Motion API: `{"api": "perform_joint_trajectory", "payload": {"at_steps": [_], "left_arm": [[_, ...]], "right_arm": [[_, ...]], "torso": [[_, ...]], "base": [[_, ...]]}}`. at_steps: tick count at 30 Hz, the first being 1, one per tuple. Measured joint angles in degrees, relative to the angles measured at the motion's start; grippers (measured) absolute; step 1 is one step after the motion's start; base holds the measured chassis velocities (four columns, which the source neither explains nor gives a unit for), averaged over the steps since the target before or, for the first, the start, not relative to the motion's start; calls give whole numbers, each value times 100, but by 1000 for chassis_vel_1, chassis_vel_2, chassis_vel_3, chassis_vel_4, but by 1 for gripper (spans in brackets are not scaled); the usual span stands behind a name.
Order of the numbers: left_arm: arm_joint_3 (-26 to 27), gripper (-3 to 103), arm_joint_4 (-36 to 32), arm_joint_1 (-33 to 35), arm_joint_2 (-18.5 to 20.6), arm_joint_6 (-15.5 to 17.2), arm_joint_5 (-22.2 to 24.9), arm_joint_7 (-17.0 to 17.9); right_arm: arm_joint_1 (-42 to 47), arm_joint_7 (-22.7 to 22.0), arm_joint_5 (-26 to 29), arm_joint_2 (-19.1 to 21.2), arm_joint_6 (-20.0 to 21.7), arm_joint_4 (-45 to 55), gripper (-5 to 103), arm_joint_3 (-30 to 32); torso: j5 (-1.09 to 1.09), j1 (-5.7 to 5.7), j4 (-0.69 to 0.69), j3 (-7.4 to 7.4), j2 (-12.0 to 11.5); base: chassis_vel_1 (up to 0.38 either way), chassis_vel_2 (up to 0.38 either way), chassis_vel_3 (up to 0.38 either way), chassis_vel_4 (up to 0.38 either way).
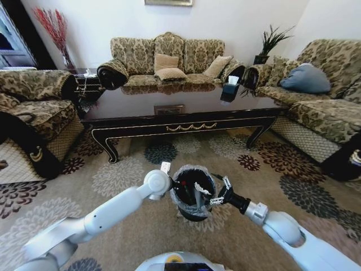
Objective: Move to the front of the table and pick up the trash from the floor, then place it into the trash bin.
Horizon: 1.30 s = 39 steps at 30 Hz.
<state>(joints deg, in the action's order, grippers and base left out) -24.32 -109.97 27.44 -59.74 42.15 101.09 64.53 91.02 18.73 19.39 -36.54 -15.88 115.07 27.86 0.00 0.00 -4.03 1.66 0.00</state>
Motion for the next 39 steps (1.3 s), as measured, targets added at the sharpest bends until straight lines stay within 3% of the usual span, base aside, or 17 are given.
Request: {"api": "perform_joint_trajectory", "payload": {"at_steps": [16, 25, 31, 34, 37, 39], "left_arm": [[595, 0, 94, 274, 148, 0, 52, -57], [898, 0, 40, 502, 427, -1, 36, -136], [1891, 0, -209, 1183, 974, -2, -2, -268], [2730, 0, -434, 1924, 1480, -4, -54, -469], [3020, 0, -494, 2207, 1668, -3, -90, -574], [3555, 0, -574, 2695, 1906, -2, -207, -797]], "right_arm": [[223, 61, 181, 72, -13, 153, 100, 106], [-3, -309, 393, 37, -25, 82, 100, 82], [-332, -411, 416, -68, -107, -462, 100, 55], [-583, -415, 467, -145, -214, -868, 100, -66], [-613, -416, 484, -181, -244, -979, 100, -80], [-630, -416, 510, -240, -273, -1092, 100, -84]], "torso": [[-1, 0, 1, 0, 0], [-1, 0, 0, 0, 0], [0, 0, -1, 0, 0], [0, 0, 5, 0, 0], [-1, 0, 6, 0, 0], [-1, 0, 1, 0, 0]], "base": [[0, 0, 0, 0], [0, 0, 0, 0], [0, 0, 0, 0], [0, 0, 0, 0], [0, 0, 0, 0], [12, 10, -1, -25]]}}
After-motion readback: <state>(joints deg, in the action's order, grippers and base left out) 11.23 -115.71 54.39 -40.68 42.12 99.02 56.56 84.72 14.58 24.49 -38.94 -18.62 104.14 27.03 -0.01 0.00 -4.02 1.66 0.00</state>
